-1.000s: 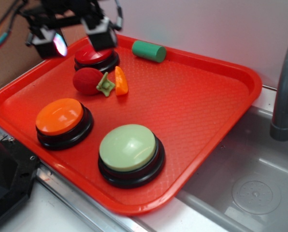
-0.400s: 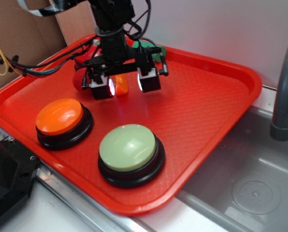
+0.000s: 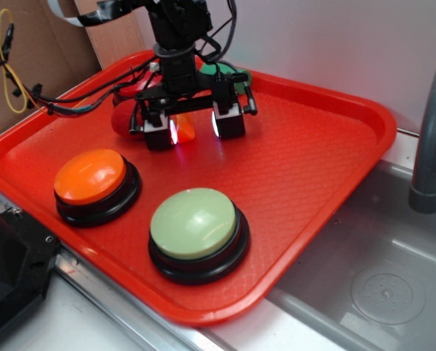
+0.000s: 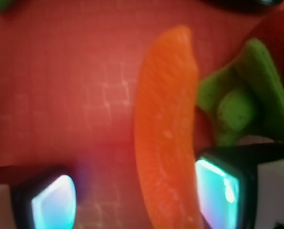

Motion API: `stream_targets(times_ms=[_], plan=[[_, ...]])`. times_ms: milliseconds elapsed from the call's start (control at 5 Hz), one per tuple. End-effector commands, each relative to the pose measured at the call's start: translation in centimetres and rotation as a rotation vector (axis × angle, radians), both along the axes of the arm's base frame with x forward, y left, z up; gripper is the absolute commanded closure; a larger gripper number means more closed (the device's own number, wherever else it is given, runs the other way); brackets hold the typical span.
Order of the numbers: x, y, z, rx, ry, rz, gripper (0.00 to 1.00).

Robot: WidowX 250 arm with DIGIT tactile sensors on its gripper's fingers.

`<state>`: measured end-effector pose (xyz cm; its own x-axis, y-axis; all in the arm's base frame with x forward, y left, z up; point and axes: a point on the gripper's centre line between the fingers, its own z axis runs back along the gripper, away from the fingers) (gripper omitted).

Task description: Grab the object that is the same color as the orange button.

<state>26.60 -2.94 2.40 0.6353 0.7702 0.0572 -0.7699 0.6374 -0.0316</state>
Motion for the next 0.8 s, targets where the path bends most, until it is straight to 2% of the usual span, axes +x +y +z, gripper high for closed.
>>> stream_targets(times_ms=[0,400,600], plan=[[0.5,0.8,0.5,-0.002,-0.004,0.029,1.0],[-0.1,0.5,1.9,-0.011,-0.029,-0.018,1.0],[-0.6,0.0,4.6,-0.038,-0.001,-0.244,1.0]])
